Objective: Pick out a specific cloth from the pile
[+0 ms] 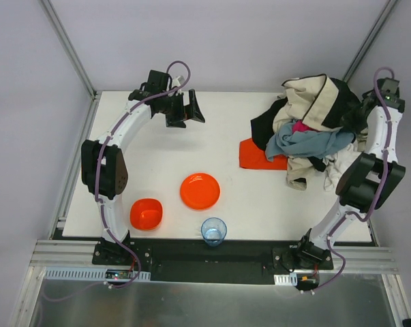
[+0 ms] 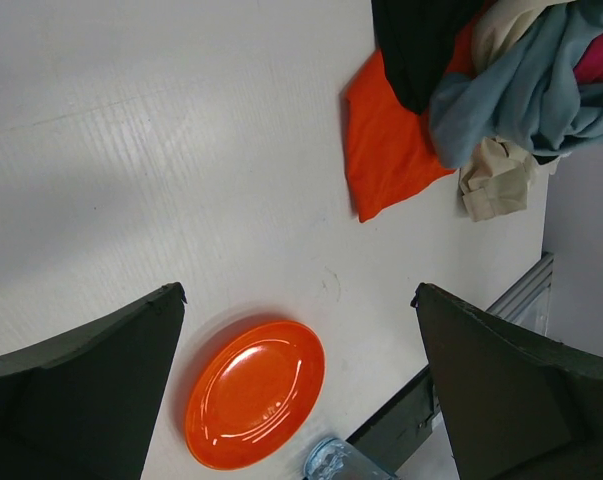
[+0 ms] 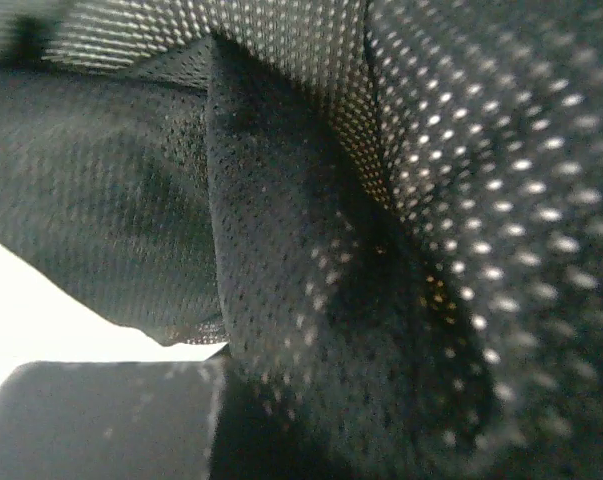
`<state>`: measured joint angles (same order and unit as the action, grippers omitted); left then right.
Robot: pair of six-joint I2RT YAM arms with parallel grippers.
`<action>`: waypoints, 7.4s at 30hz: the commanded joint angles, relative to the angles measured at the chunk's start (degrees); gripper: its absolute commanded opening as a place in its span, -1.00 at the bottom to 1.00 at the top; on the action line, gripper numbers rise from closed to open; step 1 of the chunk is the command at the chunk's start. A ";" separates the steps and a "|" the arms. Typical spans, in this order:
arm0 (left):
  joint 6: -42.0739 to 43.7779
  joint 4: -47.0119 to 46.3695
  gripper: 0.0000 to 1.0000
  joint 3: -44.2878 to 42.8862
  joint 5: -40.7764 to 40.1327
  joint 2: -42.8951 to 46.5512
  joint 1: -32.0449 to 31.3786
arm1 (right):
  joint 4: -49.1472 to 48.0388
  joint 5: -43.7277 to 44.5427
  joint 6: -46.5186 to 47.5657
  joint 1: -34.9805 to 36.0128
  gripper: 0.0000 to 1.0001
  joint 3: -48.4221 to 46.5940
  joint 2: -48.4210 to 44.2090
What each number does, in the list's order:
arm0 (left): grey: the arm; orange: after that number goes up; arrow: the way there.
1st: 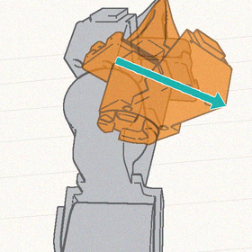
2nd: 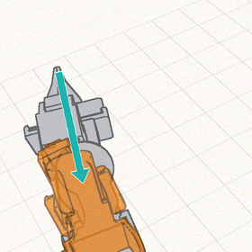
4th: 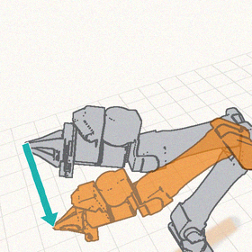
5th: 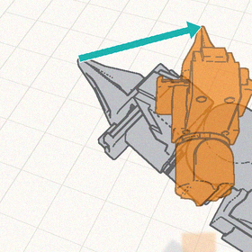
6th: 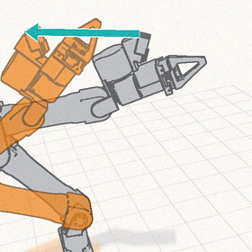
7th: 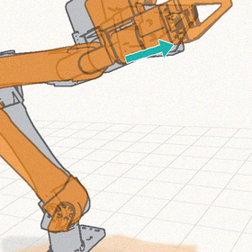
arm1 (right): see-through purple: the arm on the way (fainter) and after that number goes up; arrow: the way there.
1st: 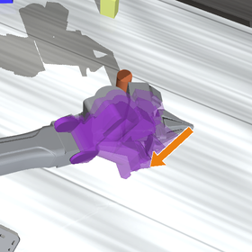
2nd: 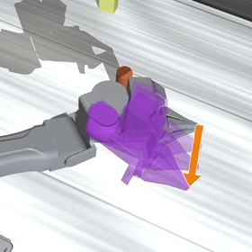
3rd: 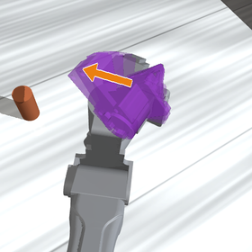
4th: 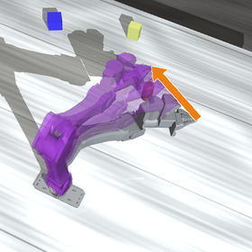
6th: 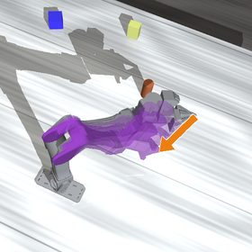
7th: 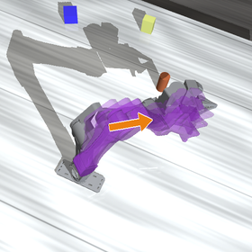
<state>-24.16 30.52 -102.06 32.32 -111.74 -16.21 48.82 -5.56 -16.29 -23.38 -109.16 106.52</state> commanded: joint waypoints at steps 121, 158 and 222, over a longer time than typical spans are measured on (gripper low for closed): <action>-10.46 -2.66 0.98 -8.77 2.23 -3.48 -7.87 | -14.45 -2.55 -8.67 7.47 -0.99 -28.38 7.29; -42.28 -2.66 0.36 -29.51 7.15 -37.75 -15.87 | -13.05 3.63 -13.41 0.70 -0.99 1.23 13.36; -19.87 -7.77 -1.00 -16.50 4.59 -5.05 -4.87 | -14.01 -9.20 -17.02 -5.54 -0.99 -4.74 12.66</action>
<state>-45.43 20.01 -115.59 32.56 -111.94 -17.47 37.50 -16.95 -32.84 -26.39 -112.31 120.11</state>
